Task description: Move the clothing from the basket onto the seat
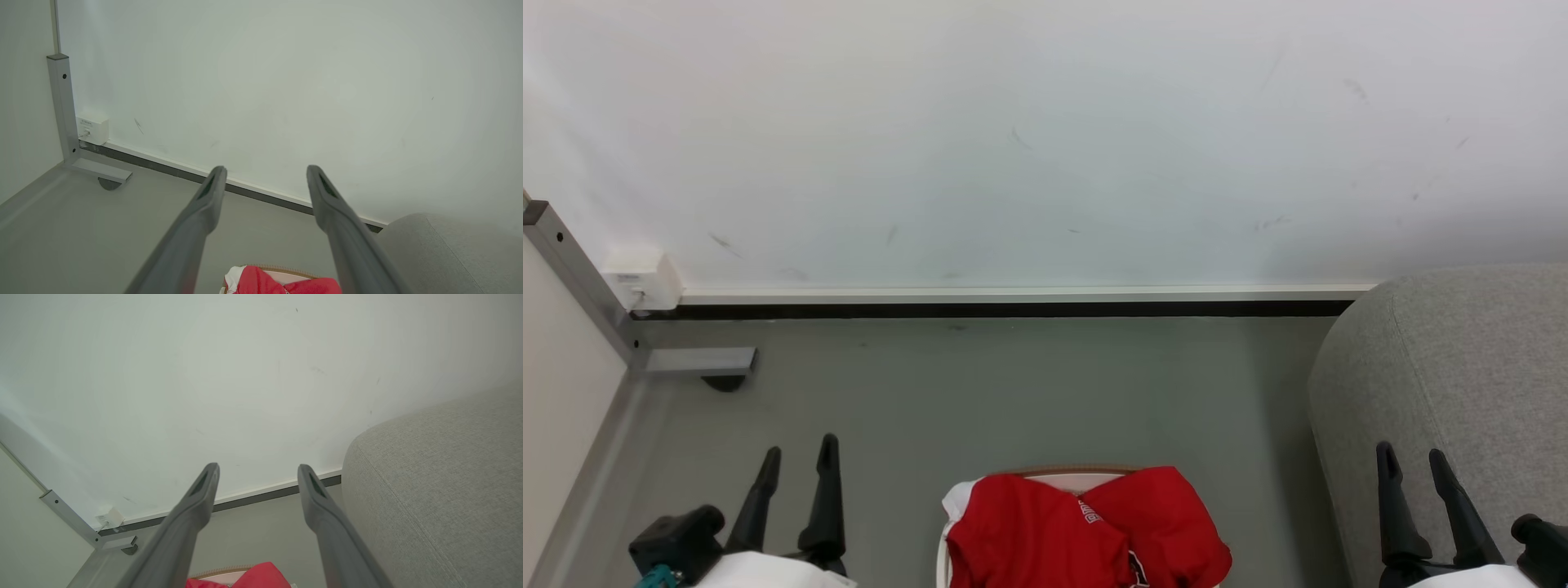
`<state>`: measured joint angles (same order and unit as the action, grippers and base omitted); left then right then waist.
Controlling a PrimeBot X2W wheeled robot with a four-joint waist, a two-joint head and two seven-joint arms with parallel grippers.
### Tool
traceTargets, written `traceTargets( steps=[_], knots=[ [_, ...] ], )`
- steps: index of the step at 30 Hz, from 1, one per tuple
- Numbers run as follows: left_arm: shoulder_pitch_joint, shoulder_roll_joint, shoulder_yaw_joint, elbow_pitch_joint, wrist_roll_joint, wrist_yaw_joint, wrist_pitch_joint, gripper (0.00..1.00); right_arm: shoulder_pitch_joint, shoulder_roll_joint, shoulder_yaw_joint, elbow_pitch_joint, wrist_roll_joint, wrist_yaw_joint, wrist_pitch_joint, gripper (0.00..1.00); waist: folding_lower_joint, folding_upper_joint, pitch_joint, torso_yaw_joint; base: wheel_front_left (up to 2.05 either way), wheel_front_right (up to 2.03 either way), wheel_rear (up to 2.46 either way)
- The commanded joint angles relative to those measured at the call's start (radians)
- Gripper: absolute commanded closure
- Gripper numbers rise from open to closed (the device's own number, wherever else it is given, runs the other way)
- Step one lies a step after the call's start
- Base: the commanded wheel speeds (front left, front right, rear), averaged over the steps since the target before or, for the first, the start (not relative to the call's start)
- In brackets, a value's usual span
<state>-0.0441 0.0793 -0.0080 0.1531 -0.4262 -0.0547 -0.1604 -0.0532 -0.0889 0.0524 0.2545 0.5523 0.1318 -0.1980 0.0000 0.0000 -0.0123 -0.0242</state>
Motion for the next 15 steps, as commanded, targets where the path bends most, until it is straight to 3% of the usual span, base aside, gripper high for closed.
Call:
traceTargets(
  steps=[1,15],
  knots=[
    [-0.001,0.012,-0.003,-0.004,0.04,0.003,-0.013,0.0,-0.015,0.002,-0.006,-0.002,-0.032,-0.001,-0.008,0.0,0.0,0.0,0.0,0.0,0.0,0.0,0.0],
    [0.005,0.016,-0.018,0.004,0.158,0.01,-0.044,0.0,-0.019,0.013,0.006,0.014,-0.166,-0.002,-0.023,0.0,0.0,0.0,-0.005,-0.004,0.0,0.0,0.0]
  ],
)
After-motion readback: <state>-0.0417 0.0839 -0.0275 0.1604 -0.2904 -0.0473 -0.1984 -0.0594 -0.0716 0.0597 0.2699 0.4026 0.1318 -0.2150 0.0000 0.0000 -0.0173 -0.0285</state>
